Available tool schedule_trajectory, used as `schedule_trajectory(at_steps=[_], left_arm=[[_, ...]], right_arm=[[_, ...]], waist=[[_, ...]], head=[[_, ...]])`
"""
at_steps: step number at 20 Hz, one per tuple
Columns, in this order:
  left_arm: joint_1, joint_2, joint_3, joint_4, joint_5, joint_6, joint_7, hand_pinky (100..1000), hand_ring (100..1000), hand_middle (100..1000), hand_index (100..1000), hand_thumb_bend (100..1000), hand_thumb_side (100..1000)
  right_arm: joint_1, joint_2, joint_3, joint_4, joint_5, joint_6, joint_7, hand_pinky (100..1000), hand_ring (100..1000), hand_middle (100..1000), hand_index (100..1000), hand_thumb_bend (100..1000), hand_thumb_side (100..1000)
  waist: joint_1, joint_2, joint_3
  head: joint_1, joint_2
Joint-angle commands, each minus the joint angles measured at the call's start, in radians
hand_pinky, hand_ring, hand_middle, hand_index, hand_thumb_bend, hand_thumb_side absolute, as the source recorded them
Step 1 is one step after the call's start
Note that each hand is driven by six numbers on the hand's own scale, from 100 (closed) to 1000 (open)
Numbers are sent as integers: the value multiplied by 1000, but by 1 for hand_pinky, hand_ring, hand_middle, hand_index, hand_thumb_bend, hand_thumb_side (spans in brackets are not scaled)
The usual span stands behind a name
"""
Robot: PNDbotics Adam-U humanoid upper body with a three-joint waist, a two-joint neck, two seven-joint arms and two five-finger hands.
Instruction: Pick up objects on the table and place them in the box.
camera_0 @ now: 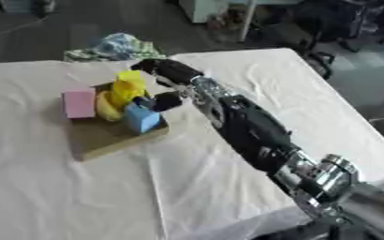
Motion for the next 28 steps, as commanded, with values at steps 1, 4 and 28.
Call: schedule_trajectory(at_steps=[1,4,28], left_arm=[[-6,5,14,-8,6,-1,5,732,516,633,787,172,881],[-9,-2,16,-5,10,0,12,732,519,636,786,176,877],[-1,-69,7,10,53,-12,59,729,531,662,784,175,873]], right_arm=[[25,-102,-42,-166,-148,21,-22,810,822,822,928,197,475],[120,-164,-74,-329,-373,71,-83,762,761,774,890,100,425],[669,41,-215,-745,-936,145,-292,688,677,740,826,100,540]], waist=[[24,-31,-10],[24,-39,-30],[43,-30,-92]], head=[[27,4],[75,4],[361,4]])
